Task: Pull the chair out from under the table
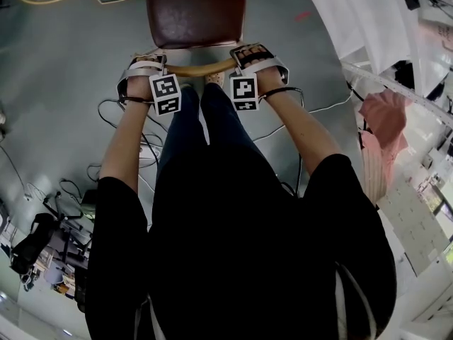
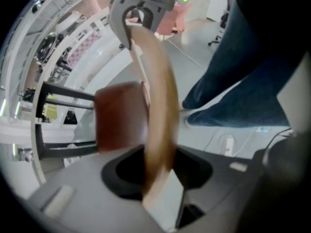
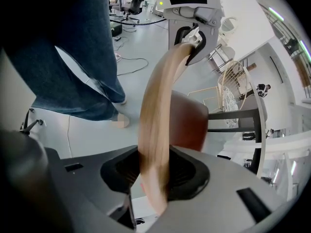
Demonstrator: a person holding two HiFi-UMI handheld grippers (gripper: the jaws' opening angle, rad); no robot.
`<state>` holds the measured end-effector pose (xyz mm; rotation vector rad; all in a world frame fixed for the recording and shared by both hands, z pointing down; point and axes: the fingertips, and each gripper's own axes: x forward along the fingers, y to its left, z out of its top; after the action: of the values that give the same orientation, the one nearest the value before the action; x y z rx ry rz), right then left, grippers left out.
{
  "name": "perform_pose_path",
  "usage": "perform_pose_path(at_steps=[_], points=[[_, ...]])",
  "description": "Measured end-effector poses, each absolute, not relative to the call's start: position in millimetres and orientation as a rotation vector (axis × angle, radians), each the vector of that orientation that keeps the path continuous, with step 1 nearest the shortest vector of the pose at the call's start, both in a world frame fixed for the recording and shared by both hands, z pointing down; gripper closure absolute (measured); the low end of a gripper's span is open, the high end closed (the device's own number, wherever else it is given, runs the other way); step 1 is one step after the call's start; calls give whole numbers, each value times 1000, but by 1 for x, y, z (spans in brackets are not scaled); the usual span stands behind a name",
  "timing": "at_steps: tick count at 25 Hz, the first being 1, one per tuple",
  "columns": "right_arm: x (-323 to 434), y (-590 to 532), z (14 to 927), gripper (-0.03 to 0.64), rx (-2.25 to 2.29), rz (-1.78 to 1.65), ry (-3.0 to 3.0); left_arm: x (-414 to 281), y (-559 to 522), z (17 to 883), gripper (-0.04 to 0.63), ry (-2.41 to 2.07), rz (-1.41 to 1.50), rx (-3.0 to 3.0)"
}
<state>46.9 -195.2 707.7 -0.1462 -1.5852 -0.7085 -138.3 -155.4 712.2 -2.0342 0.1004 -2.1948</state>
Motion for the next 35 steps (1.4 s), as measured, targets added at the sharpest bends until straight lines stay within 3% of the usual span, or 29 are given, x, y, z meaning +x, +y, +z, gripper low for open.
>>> perform_pose_path(at_steps=[35], points=[[78, 45, 721, 474, -83, -654, -1474, -112, 89, 720, 437, -88, -2141, -2012]])
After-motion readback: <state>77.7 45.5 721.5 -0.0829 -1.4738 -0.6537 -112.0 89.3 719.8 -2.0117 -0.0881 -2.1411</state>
